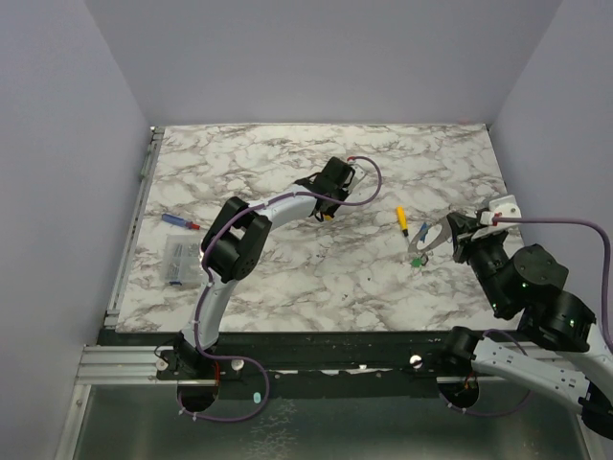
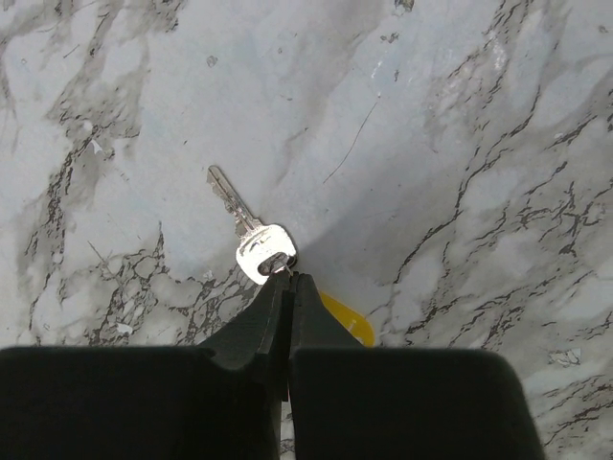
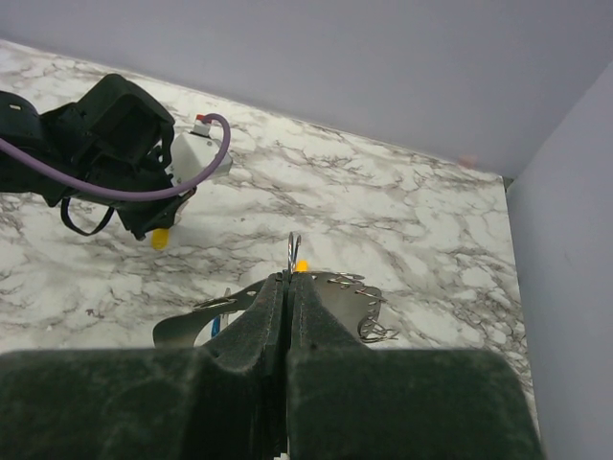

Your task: Put the keys on the keyring

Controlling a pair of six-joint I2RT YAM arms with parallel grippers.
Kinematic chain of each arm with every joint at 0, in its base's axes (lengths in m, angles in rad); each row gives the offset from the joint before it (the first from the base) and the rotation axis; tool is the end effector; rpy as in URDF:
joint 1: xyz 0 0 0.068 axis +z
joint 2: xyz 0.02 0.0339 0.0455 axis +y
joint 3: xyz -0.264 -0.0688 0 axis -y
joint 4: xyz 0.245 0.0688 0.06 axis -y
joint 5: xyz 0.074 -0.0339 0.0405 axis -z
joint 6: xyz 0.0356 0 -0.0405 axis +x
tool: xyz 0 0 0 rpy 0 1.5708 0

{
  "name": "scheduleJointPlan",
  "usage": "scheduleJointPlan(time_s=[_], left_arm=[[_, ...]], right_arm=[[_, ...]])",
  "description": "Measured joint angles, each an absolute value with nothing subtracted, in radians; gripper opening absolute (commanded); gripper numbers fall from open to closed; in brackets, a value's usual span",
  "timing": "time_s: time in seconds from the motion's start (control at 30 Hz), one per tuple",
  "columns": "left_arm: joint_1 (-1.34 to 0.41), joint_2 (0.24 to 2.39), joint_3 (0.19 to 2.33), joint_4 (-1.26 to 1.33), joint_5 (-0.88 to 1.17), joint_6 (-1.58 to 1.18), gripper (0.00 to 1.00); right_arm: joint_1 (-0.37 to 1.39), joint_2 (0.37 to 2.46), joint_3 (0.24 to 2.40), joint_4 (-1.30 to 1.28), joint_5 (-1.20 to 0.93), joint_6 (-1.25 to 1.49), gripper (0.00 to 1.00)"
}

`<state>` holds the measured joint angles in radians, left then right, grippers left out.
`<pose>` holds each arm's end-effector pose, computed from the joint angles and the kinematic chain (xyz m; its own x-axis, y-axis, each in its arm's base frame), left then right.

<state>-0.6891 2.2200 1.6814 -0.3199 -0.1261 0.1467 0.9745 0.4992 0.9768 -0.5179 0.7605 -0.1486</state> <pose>0.3827 -0.3095 0.1669 -0.4950 0.5956 -0.6326 0.6466 0.7388 0.1897 0.0641 0.0507 0.4018 0.0091 -0.1776 -0.9841 -0.2137 0.9610 -0.1754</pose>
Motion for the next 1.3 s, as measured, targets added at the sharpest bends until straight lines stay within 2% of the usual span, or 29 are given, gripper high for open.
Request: scheduleJointPlan(time_s=[0.63, 1.3], left_arm=[[-0.705, 2.055, 1.541, -0.331, -0.057, 0.097, 0.0], [-0.729, 1.736, 1.49, -0.414, -0.052, 0.089, 0.0]], right_arm=[[0.974, 0.537, 0.863, -0.376, 0.713, -0.161, 0.01], [0.974, 0.628, 0.803, -0.171, 0.603, -0.204, 0.01]])
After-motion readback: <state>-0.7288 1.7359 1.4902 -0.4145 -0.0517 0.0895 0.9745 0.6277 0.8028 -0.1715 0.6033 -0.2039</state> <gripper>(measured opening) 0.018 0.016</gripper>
